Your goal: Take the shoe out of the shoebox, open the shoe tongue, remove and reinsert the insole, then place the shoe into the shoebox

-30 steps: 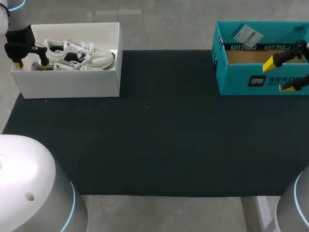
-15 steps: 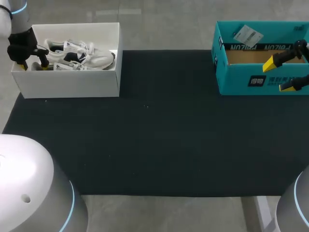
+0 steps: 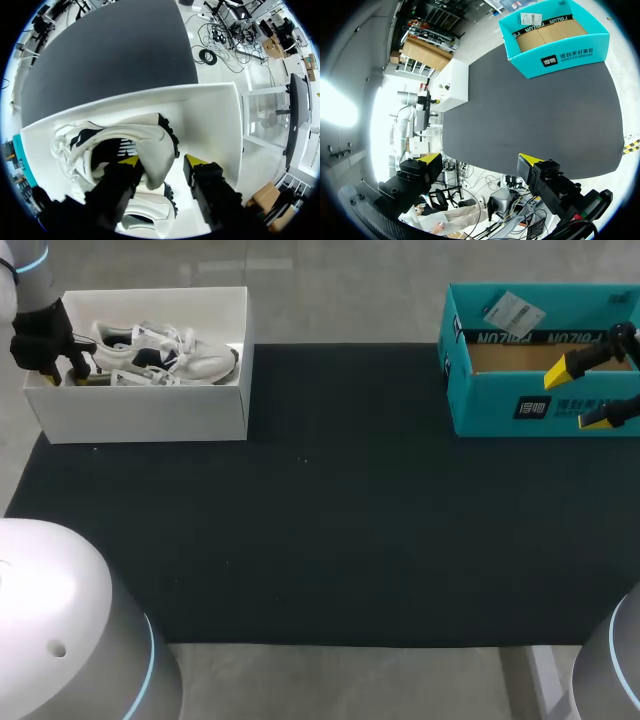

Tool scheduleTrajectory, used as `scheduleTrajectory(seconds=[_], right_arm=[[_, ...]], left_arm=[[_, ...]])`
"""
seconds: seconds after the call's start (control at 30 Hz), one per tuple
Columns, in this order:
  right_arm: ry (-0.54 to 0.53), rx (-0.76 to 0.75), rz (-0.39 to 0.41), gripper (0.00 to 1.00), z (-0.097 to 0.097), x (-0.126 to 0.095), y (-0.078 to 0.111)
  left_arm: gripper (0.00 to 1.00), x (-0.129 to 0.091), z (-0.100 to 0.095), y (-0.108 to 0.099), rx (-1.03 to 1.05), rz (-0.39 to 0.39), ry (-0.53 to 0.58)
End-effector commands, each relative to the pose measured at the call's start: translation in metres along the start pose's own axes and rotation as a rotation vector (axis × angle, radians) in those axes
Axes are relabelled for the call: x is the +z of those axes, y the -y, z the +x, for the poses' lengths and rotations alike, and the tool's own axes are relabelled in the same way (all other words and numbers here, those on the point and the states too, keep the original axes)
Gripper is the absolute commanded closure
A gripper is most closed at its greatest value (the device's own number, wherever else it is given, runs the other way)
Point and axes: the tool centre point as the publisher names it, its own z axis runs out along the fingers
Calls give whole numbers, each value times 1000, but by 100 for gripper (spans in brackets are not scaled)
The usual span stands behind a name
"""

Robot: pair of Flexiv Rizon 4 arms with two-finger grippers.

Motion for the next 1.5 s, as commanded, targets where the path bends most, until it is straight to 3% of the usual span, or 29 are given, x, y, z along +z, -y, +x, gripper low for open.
scheduleTrajectory(seconds=[0.03,0.4,0.57,0.6,0.67,0.97,1.5], right_arm=[[3,2,1,0,0,1,-1],[3,2,1,0,0,1,-1],[3,2,1,0,0,1,-1],[3,2,1,0,0,1,-1],[3,2,1,0,0,1,-1],[3,2,1,0,0,1,-1],[3,2,1,0,0,1,-1]], left_arm=[[51,2,-2,13,7,-32,-1],[60,13,-5,10,-5,4,8],[70,15,-5,8,-11,17,7],[73,15,-5,8,-12,18,8],[100,15,-4,6,-11,25,5],[100,2,1,3,4,40,-25],[100,-73,-4,-8,-126,89,-20]])
